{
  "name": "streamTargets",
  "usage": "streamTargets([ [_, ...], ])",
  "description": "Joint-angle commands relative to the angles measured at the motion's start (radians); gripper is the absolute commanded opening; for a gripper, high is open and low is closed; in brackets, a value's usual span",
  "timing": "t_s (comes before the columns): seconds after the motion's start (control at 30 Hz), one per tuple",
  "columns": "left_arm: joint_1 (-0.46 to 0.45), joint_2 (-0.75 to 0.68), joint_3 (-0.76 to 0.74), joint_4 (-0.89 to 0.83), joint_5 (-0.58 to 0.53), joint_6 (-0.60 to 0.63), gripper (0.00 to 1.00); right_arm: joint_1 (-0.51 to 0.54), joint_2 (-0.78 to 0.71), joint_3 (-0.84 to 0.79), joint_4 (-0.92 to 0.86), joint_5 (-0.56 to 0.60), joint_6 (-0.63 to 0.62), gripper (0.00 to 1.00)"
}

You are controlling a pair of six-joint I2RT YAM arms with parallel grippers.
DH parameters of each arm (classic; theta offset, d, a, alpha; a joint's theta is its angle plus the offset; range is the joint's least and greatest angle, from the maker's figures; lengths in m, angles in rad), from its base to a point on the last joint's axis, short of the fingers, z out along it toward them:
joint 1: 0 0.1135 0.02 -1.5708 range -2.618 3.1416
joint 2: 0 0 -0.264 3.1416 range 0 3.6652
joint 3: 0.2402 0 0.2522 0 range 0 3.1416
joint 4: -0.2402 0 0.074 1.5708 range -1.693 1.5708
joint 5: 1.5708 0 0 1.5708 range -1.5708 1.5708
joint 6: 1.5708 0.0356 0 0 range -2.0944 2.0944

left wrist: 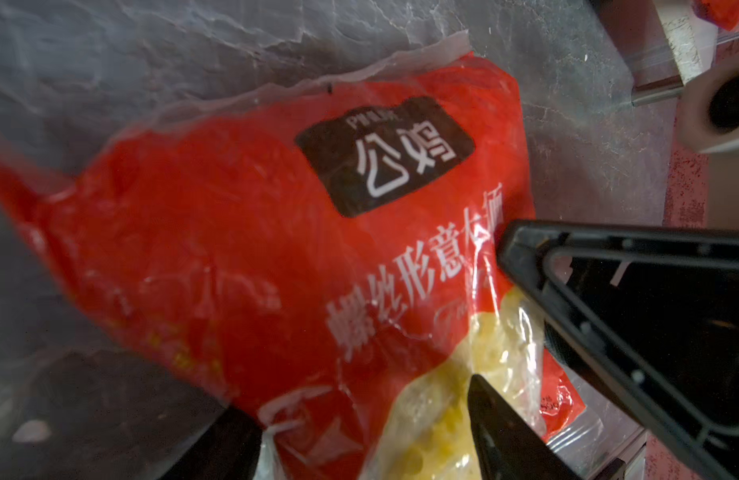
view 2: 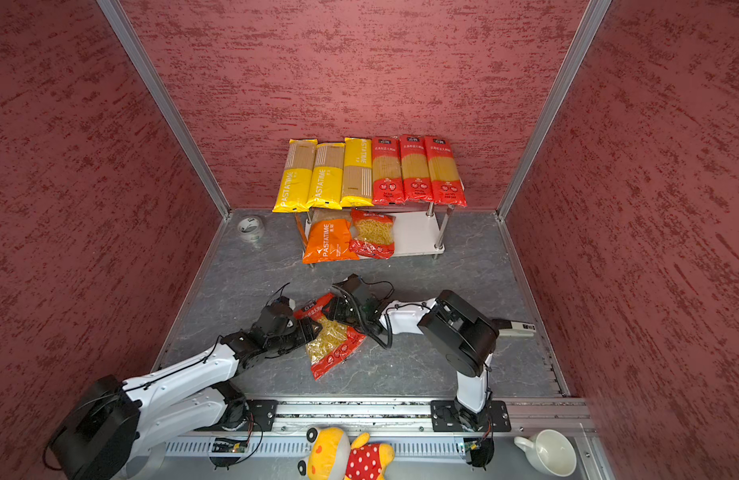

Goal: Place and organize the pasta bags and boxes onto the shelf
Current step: 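Grip the second red fusilli bag from either side with both grippers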

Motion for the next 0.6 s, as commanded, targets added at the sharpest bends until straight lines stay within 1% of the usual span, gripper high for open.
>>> streamTargets([
  [0.0,-0.044,0.052,0.079,0.202,0.052,0.053,0.75,0.014,-0.074,-0.127,0.239,-0.107,0.16,0.6],
  [0.1,-0.074,0.091,0.124,0.233,0.054,0.078,0.75,-0.011,-0.13,-0.203,0.312,-0.104,0.206,0.59],
  [0.17,-0.073,0.104,0.14,0.24,0.055,0.096,0.75,-0.028,-0.157,-0.215,0.265,-0.094,0.193,0.59],
  [0.27,-0.054,0.094,0.159,0.191,0.049,0.137,0.75,-0.062,-0.19,-0.226,0.178,-0.082,0.161,0.59],
  [0.33,-0.011,0.071,0.152,0.135,0.063,0.142,0.76,-0.092,-0.214,-0.246,0.161,-0.093,0.15,0.61],
  [0.4,0.055,0.029,0.135,0.07,0.098,0.146,0.76,-0.123,-0.249,-0.261,0.101,-0.097,0.13,0.63],
  [0.47,0.13,-0.036,0.112,-0.006,0.131,0.168,0.77,-0.147,-0.299,-0.262,-0.026,-0.064,0.089,0.66],
  [0.57,0.229,-0.146,0.079,-0.113,0.181,0.225,0.79,-0.158,-0.371,-0.242,-0.27,0.048,0.023,0.68],
])
